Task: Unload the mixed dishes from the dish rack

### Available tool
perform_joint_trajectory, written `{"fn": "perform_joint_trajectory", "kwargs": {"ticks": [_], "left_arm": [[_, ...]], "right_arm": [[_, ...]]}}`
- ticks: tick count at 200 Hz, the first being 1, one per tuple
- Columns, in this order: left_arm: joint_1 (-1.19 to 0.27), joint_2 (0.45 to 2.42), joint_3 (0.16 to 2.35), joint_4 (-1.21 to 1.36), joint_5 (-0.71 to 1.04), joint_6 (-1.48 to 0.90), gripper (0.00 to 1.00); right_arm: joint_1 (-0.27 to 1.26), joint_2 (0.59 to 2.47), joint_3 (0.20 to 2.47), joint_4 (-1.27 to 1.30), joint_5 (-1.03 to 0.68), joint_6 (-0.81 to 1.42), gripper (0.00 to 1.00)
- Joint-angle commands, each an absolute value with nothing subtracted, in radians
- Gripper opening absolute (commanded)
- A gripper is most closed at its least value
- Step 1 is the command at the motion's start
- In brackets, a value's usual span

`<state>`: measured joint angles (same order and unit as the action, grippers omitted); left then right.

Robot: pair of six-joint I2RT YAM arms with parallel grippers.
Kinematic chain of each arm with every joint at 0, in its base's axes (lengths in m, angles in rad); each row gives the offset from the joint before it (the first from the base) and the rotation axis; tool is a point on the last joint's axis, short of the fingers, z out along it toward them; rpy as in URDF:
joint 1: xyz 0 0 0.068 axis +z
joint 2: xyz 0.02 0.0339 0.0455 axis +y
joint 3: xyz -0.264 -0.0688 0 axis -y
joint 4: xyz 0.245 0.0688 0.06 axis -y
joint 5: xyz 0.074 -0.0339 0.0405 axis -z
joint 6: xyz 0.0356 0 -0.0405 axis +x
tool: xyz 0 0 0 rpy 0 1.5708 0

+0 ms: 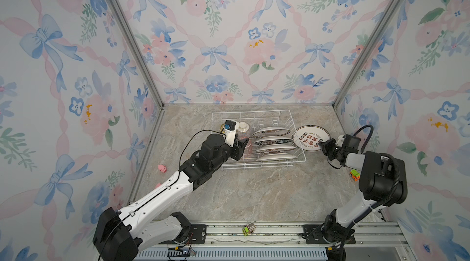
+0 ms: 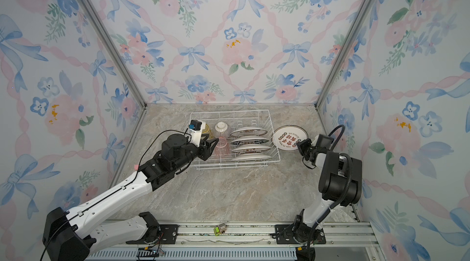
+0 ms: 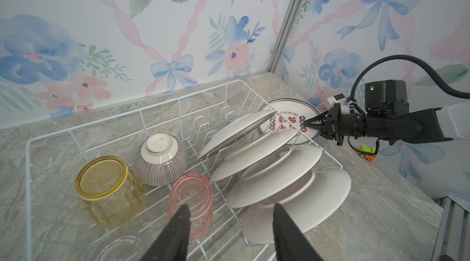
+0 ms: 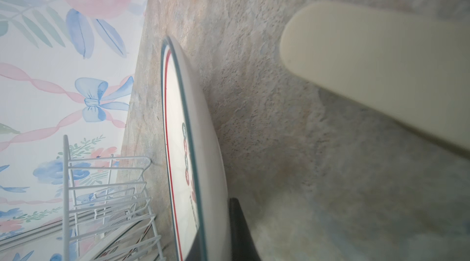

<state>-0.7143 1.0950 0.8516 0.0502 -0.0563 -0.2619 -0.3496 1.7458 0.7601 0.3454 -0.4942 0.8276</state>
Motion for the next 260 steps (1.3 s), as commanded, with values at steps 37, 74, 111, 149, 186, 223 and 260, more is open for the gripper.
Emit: {"fn": "perform_joint_trajectory", "kwargs": {"ticks": [37,74,111,149,186,223,260], "left_arm": [[-0.721,1.097,0.868,0.044,-0.054,-0.236,0.52],[-0.721,1.106,0.871,0.044,-0.046,-0.235,0.52],[-0.721,1.11,0.876,0.029,-0.043,-0.223,0.52],[-0.721,1.148,0.907,-0.009,-0.06,-0.198,0.49],[-0.727,1.257,1.001,-0.044,-0.053,-0.137,0.45],[-0.762,1.437,1.157,-0.1,-0.076,0.003,0.44],[-0.796,1.603,1.299,-0.157,-0.096,0.191,0.43]], "right_arm": [[-0.34,1.738,0.775,0.278,-0.481,0.765,0.31],[-0.339,1.707,0.784,0.161,-0.446,0.691,0.43],[-0.34,1.66,0.754,0.085,-0.399,0.638,0.53],[-0.346,1.523,0.704,0.01,-0.346,0.588,0.55],[-0.348,1.312,0.652,-0.117,-0.31,0.533,0.56],[-0.323,1.08,0.673,-0.258,-0.279,0.479,0.58],[-0.28,0.971,0.746,-0.342,-0.272,0.458,0.61]]}}
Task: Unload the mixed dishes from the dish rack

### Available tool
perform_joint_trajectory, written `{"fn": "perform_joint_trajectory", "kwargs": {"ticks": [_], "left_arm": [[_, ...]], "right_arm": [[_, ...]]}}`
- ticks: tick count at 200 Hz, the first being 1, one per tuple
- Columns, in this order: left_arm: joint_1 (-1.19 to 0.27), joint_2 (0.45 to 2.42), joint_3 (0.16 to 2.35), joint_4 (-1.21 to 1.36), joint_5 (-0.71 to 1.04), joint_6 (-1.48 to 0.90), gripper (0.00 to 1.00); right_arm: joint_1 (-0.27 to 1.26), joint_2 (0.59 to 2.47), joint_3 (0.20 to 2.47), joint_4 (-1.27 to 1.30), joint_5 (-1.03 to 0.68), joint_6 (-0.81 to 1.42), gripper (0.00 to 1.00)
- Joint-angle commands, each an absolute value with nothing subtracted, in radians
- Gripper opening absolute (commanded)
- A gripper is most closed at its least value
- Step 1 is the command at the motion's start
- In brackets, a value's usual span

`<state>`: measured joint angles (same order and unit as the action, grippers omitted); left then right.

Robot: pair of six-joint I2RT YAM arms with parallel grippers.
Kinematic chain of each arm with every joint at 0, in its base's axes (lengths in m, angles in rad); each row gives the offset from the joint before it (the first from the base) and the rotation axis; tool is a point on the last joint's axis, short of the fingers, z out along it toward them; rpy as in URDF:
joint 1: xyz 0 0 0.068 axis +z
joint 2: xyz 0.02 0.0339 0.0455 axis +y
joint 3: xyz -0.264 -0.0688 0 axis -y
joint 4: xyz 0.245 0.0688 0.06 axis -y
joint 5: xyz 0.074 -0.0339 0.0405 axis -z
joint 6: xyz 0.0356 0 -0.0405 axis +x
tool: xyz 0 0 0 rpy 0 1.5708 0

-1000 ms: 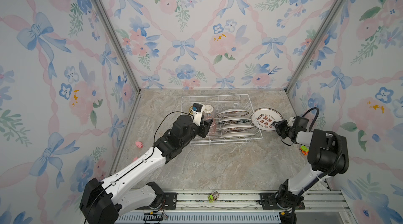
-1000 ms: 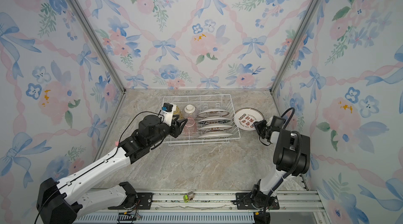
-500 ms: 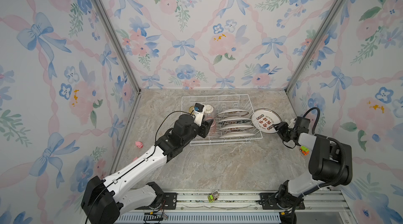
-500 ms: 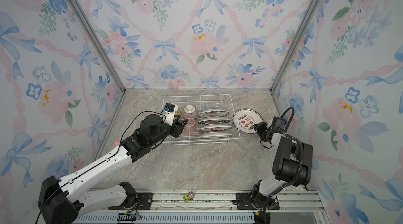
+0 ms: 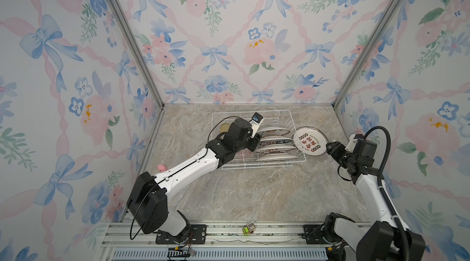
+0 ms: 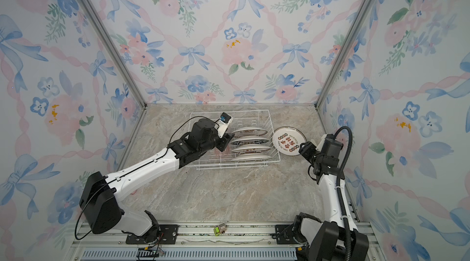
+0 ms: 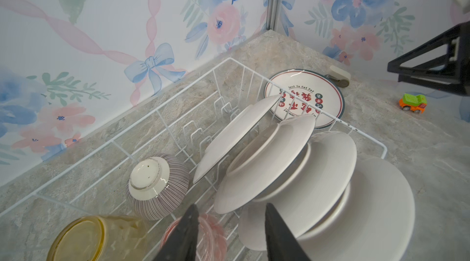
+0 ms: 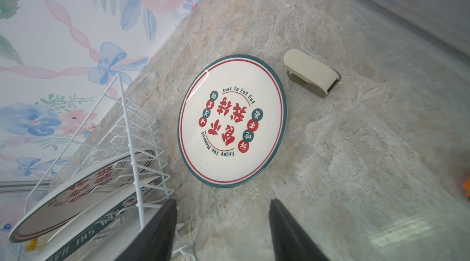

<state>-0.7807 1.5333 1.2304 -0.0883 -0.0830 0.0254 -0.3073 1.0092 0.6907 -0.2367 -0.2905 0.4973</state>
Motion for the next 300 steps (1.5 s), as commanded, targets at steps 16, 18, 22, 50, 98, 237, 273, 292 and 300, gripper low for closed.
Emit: {"fn": "perform_joint_trajectory", "kwargs": {"ticks": [16,18,22,50,98,237,273,292,300], "left_arm": [[-0.796,1.651,1.342,-0.161,-0.075,0.251,0.44],[-0.796,1.656,1.349,-0.162,-0.071,0.26,0.44],[-0.796,1.667,1.363,-0.17,-0.067,0.273,0.44],[-0.796,1.747,1.462,-0.226,-0.083,0.341,0.44],[-0.796,1.83,1.544,-0.255,-0.115,0.409,0.47],[-0.787,2.059,1.782,-0.347,-0.163,0.533,0.28],[-0.785,2.075,1.795,-0.346,-0.178,0.549,0.23],[-0.785,2.082,1.806,-0.346,-0.198,0.549,0.2],[-0.785,2.086,1.811,-0.344,-0.212,0.548,0.19]], "right_arm": [[-0.262,0.953,0.758,-0.347,-0.279,0.464,0.61],[-0.26,0.95,0.759,-0.348,-0.279,0.465,0.61],[-0.257,0.947,0.759,-0.345,-0.279,0.466,0.61],[-0.24,0.931,0.756,-0.332,-0.283,0.48,0.61],[-0.238,0.924,0.752,-0.323,-0.291,0.477,0.61],[-0.261,0.92,0.729,-0.291,-0.31,0.48,0.62],[-0.266,0.922,0.724,-0.278,-0.316,0.482,0.62],[-0.266,0.923,0.721,-0.27,-0.322,0.486,0.62],[-0.267,0.925,0.718,-0.267,-0.322,0.488,0.62]]}}
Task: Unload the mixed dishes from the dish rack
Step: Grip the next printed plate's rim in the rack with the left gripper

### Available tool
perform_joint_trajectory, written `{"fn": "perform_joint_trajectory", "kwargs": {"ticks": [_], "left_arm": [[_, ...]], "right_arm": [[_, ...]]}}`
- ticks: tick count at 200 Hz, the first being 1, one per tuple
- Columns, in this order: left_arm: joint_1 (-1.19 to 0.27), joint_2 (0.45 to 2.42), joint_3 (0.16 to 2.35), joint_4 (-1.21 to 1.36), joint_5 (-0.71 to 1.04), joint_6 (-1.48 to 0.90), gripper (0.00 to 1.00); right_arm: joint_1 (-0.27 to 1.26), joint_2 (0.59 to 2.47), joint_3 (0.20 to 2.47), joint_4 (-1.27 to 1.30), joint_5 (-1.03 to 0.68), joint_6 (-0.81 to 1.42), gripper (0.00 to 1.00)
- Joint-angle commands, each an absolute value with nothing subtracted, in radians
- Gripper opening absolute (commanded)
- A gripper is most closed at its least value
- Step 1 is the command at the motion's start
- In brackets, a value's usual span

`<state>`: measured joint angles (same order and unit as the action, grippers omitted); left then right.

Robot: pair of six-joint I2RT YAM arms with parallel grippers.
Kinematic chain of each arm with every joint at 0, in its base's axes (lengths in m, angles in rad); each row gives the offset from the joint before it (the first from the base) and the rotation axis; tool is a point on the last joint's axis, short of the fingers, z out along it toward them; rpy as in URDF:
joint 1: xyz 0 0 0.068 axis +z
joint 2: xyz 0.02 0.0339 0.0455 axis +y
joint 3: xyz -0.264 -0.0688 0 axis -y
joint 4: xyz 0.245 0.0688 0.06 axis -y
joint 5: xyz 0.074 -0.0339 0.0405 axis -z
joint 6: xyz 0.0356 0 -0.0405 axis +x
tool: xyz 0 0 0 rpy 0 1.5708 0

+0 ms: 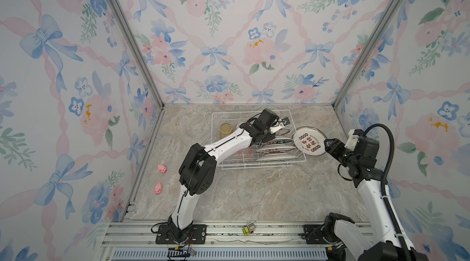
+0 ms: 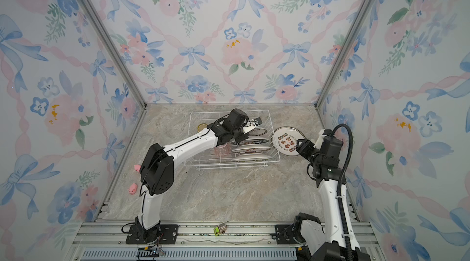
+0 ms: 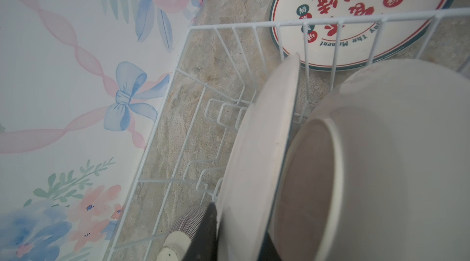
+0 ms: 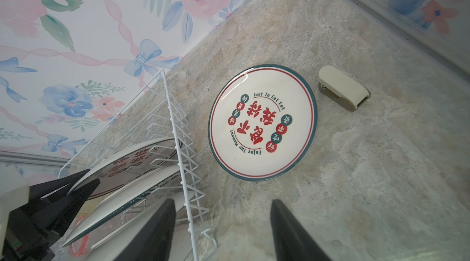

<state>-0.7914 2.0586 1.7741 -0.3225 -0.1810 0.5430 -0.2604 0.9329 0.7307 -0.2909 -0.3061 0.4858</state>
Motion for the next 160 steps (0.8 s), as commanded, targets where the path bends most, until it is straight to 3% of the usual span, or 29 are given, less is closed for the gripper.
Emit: {"fn": "perform_joint_trajectory", "kwargs": {"ticks": [1,122,160], "left_arm": [[-0.785,2.087,1.812,-0.344,-0.212,0.548,0.19],[-0.785,2.121,1.89,-0.335,-0.316,0.606,0.0],[-0.785,2.102,1.895,-0.305,-0.37,0.605,0.0]], "right_arm": [[-0.266,0.925,0.718,-0.267,-0.323,0.488,0.62],[-0.266,0.919,0.708,-0.252,-0.341,0.499,0.61],[-0.266,0.913,0.707,-0.25,-0.346,0.502,0.61]]}}
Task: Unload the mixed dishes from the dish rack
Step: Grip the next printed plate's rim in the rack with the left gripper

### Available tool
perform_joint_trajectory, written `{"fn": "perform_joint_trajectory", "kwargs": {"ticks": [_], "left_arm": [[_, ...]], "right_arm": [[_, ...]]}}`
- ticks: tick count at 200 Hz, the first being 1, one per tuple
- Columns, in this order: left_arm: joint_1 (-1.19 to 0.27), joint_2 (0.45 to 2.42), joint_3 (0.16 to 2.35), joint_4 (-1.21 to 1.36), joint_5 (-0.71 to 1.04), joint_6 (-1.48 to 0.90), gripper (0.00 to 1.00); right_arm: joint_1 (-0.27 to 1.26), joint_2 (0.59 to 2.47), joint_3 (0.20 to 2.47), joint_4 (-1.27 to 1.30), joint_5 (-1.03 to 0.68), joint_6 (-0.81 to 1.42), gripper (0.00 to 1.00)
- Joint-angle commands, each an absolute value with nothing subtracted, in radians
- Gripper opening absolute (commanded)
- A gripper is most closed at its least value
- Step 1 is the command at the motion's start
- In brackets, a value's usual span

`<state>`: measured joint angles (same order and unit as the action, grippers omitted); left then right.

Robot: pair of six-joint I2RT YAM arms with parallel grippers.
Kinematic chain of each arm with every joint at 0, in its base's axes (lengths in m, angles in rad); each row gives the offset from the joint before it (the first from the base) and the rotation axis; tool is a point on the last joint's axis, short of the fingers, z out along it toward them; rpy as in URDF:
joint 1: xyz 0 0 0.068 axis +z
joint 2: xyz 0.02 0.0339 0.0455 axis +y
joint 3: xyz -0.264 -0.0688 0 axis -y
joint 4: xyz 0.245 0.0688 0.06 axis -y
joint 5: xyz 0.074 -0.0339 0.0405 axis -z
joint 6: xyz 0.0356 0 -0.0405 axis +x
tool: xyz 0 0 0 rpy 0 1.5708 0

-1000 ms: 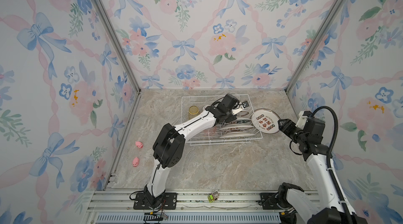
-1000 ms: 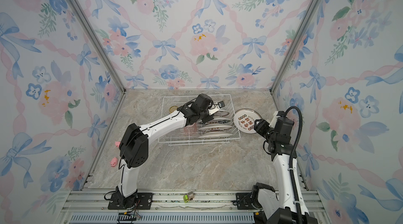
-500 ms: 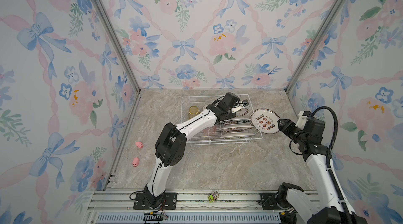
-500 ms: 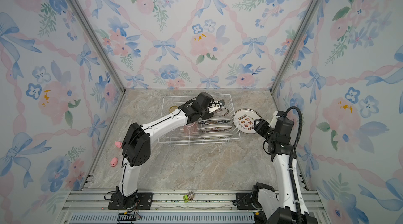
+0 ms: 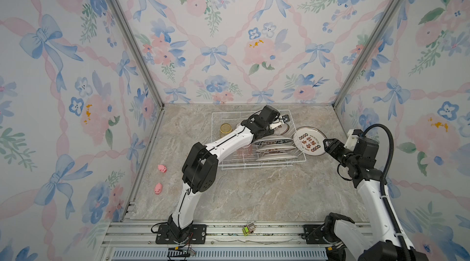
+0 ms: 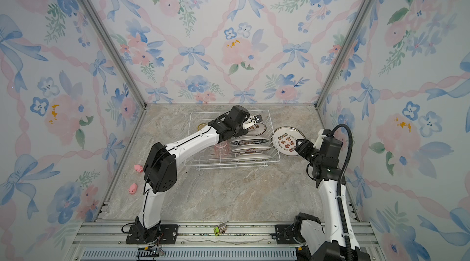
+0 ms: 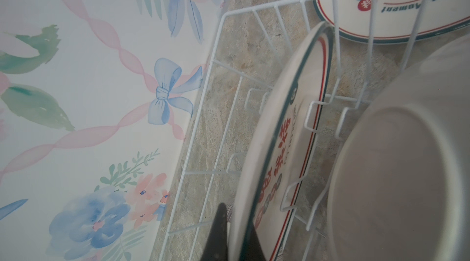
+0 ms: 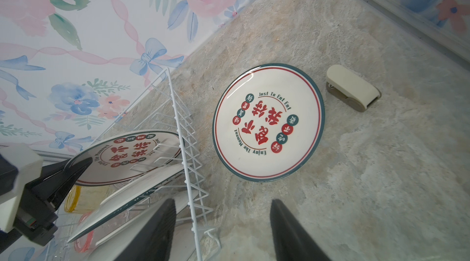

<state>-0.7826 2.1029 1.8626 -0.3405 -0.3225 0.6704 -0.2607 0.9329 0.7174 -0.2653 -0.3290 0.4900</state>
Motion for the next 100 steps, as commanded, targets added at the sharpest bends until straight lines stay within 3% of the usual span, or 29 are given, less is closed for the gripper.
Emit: {"fn": "perform_joint_trajectory", "kwargs": {"ticks": [1,100], "left_arm": [[-0.785,2.102,1.896,-0.304,-0.371,0.605,0.0],[-0.778,1.972,1.921,-0.255,-0.452,0.563,0.0]], "right_arm": [[-0.266,0.913,0.707,-0.25,-0.345,0.502,0.61],[-0.255,0.907,0.705,-0.234,-0.36,0.509,0.61]]}}
